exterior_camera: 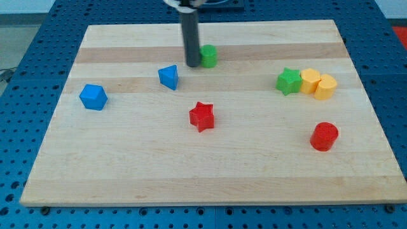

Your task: Move the green circle left to the green star

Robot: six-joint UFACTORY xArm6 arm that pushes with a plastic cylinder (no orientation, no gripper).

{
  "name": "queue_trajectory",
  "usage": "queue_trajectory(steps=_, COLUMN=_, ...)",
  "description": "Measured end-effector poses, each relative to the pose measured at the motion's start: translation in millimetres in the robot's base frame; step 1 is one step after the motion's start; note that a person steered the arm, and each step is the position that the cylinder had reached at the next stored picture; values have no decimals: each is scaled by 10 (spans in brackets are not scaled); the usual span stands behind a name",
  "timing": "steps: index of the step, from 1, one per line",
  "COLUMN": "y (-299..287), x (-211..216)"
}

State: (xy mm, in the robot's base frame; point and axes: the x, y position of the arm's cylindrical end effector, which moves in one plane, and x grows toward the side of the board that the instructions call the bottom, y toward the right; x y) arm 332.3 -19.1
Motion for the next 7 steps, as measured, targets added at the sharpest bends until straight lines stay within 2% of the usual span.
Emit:
queue_trajectory(steps=2, y=135, x=230)
queue_trajectory(steps=3, y=-169, x=-29)
queue_trajectory(steps=5, y=-189, x=-472)
queue_trajectory(steps=7, y=216, x=-310)
